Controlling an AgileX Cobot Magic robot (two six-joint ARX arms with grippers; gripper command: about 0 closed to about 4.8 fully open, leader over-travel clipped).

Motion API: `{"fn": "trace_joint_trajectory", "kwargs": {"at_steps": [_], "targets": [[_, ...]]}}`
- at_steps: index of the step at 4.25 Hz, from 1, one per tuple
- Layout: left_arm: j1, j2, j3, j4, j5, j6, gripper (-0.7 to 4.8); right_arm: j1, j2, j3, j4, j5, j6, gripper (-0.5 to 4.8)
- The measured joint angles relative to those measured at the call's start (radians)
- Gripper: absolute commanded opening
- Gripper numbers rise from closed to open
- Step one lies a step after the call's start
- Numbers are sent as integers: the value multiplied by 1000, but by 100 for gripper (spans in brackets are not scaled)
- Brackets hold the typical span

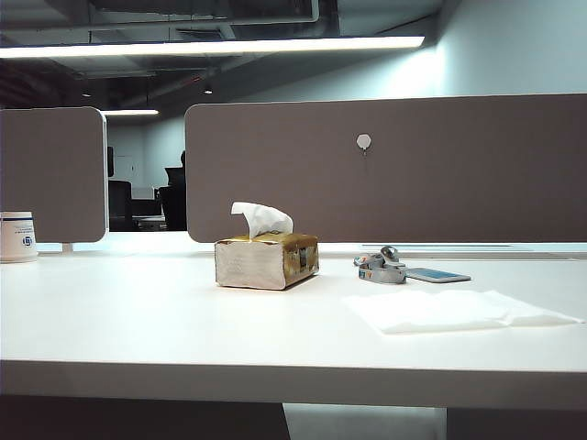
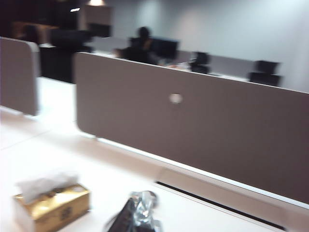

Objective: Pull out a tissue from the tissue box and use it to cover the ID card on the tabletop.

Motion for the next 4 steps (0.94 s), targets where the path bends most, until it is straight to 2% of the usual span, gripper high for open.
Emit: {"fn": "trace_joint_trajectory", "kwargs": {"at_steps": [1,2,3,4], "targets": [[0,0,0,-1,0,-1,-5,0,130,82,8,-99,1,-5],[0,0,0,-2,0,-1,-5,404,892,216,449,-90,1,-5],[0,0,0,-2,0,-1,-5,424,957,260,458,-81,1,-5],[0,0,0,-2,0,-1,-5,437,1057,373,469,-58,1,-5]]}}
